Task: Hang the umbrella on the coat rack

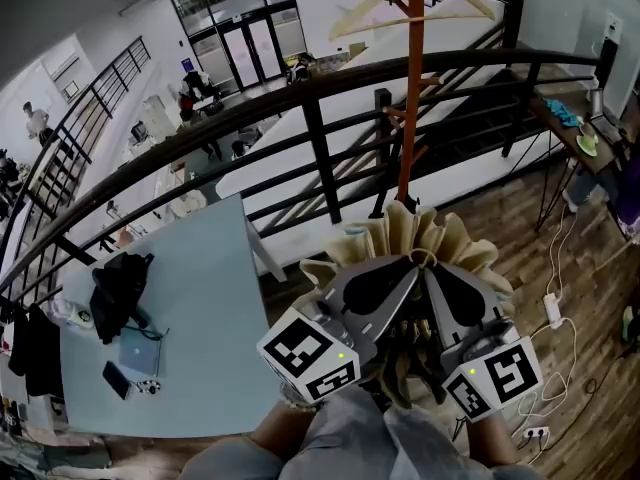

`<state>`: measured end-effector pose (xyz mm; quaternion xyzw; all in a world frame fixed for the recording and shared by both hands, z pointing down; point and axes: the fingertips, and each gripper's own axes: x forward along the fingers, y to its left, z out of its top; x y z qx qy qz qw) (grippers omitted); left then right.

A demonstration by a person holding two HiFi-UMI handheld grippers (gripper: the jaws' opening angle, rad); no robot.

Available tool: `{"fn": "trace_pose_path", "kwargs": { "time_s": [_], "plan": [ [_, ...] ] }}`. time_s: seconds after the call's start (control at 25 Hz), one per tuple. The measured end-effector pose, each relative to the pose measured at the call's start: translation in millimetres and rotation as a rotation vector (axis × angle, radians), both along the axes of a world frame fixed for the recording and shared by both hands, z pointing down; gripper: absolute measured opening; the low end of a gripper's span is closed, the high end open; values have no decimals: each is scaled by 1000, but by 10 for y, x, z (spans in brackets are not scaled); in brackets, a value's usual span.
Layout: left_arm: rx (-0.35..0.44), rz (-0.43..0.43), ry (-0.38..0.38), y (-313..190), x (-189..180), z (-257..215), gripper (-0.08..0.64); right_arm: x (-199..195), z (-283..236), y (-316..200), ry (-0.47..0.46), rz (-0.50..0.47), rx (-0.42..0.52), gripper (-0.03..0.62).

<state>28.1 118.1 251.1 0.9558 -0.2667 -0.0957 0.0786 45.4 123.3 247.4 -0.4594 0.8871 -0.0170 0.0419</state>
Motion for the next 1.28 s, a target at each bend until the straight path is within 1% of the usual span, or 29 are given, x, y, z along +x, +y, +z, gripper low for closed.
{"fn": "trace_pose_path", "kwargs": {
  "time_s": [0.2,0.48,0.68,1.0,1.28],
  "plan": [
    [-7,-3,22,-393,-24,-45,8,-40,-58,-370,11,1,15,3],
    [16,-12,24,-892,-128,-65,8,-124,-96,-874,34,9,25,3],
    [29,-12,18,-1202,-125,-90,8,-102,-129,-1175,40,18,29,3],
    [32,-2,17,-1511,-173,-45,8,-152,-80,-1486,49,32,25,3],
    [13,-1,16,-1657,-234,5,8,-204,-36,-1632,46,49,8,3]
  ]
}}
